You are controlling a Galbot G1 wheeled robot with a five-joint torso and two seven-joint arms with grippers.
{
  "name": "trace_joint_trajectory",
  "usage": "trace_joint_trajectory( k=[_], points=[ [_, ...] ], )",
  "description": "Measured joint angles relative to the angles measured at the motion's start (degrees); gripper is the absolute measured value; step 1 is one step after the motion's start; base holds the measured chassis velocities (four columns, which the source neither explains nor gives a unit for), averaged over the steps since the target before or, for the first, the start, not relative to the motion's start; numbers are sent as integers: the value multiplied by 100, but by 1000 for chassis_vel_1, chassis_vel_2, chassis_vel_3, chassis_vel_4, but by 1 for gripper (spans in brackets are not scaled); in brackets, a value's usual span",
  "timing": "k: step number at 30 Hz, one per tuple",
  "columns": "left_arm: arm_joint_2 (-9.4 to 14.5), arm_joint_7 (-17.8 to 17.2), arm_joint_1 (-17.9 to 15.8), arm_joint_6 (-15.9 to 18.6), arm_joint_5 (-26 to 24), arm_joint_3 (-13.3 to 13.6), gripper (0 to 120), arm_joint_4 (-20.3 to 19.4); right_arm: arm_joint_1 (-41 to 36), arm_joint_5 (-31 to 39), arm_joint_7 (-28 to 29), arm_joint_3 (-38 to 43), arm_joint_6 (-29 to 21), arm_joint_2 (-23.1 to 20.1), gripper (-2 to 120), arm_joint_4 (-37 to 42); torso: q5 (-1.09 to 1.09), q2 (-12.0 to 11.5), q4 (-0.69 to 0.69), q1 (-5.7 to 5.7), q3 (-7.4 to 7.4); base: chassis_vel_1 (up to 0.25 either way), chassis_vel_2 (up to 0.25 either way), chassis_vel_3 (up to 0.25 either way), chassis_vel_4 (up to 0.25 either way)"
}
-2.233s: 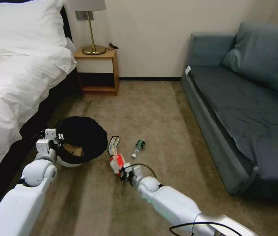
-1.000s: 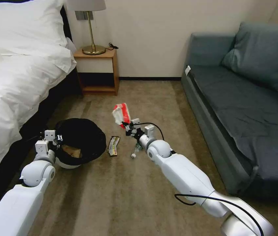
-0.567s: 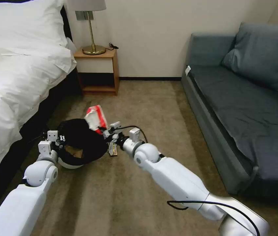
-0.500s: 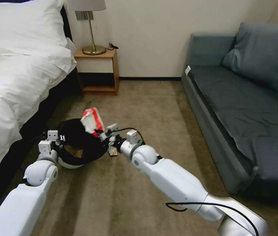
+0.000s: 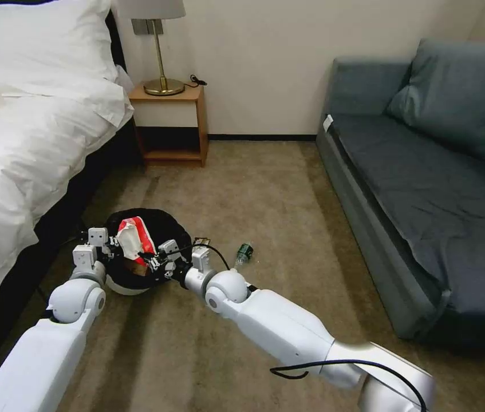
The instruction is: Pick up the trash bin, then pick up the garbage on the floor and place it into the trash bin.
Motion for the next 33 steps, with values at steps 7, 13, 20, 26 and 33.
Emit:
trace_joint_trajectory(
  k=[7, 13, 20, 26, 33],
  points=[
    [-6, 4, 0, 0, 4, 12, 6, -15, -6, -24, 108, 30, 3, -50, 0, -12, 0, 0, 0, 0, 0, 0, 0, 0, 0],
    [-20, 3, 27, -1, 20, 13, 6, -44, -35, -88, 252, 64, -9, -79, 23, 53, 0, 0, 0, 0, 0, 0, 0, 0, 0],
    [-31, 0, 79, 0, 42, -41, 6, -74, -53, -152, 323, 96, 74, -78, 49, 117, 0, 0, 1, 0, 0, 0, 0, 0, 0],
    [-53, 2, 75, -1, 42, -125, 6, -74, -42, -268, 766, 349, 127, -46, 71, 204, 0, 0, 1, 0, 0, 0, 0, 0, 0],
    [-34, 5, 76, -22, 27, -190, 6, -62, -14, -367, 1424, 905, -222, -153, 95, 245, 1, 0, 1, 0, 0, 0, 0, 0, 0]
  ],
)
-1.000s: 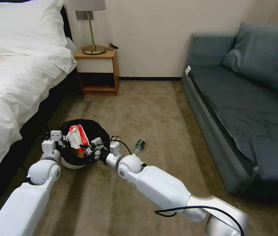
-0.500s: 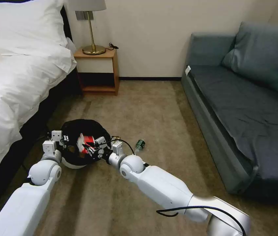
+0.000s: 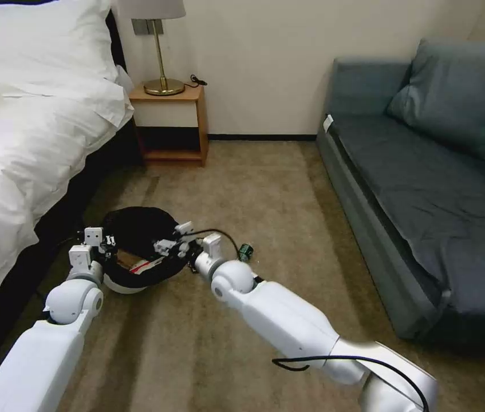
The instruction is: Pick up the trash bin, then pick up the garbage on the floor and place it into the trash bin.
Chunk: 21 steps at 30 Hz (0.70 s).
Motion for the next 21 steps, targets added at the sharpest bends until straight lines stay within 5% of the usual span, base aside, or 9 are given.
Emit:
trace_joint_trajectory(
  k=[5, 21],
  points=[
    [-21, 9, -18, -19, 2, 9, 6, 31, -131, 190, 499, 520, -329, -235, 100, -164, 0, 0, -1, 0, 0, 0, 0, 0, 0],
    [-104, 12, -158, -48, 62, 134, 6, 153, -450, 205, 566, 935, -435, -495, 100, -495, 0, 0, 1, 0, 0, 0, 0, 0, 0]
  ],
)
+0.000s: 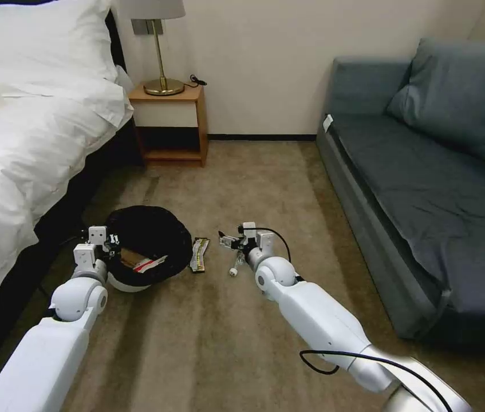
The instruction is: Pick up the trash bin, then pick up the garbage on the floor and place it into the trash bin.
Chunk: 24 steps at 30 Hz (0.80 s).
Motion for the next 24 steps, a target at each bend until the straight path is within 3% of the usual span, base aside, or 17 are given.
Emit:
trace_joint_trajectory(
  k=[24],
  points=[
    [-9, 3, 91, -18, 65, 9, 6, -62, -50, -112, -135, 66, 158, -18, 100, -236, -1, 0, 0, 0, 0, 0, 0, 0, 0]
  ],
)
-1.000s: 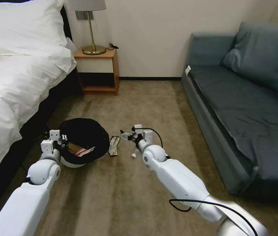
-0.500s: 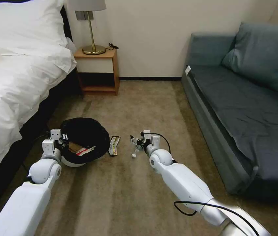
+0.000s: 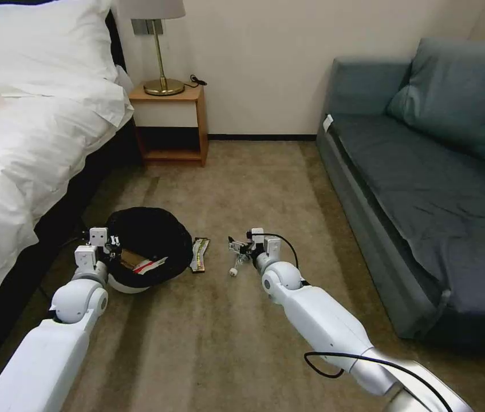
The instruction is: Pick up the trash bin, then pick up the garbage on the floor and place it into the trash bin.
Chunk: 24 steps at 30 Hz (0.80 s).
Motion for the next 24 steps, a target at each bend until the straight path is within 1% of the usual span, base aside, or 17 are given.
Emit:
trace_joint_trajectory(
  k=[11, 19, 24],
  points=[
    [-17, 2, 14, -6, 19, -5, 6, -16, -8, -1, -46, -22, 23, 7, 100, -1, 0, 0, 0, 0, 0, 0, 0, 0, 0],
    [-17, 14, 31, -16, 35, -24, 6, -16, -6, 12, -72, -26, 25, 5, 100, -8, 0, 0, -1, 0, 0, -64, 69, 61, -52],
    [-22, 28, 31, -23, 43, -29, 6, -13, -6, 14, -90, -38, 26, 36, 100, -18, 0, 0, 0, 0, 0, -41, 67, 47, -65]
  ],
)
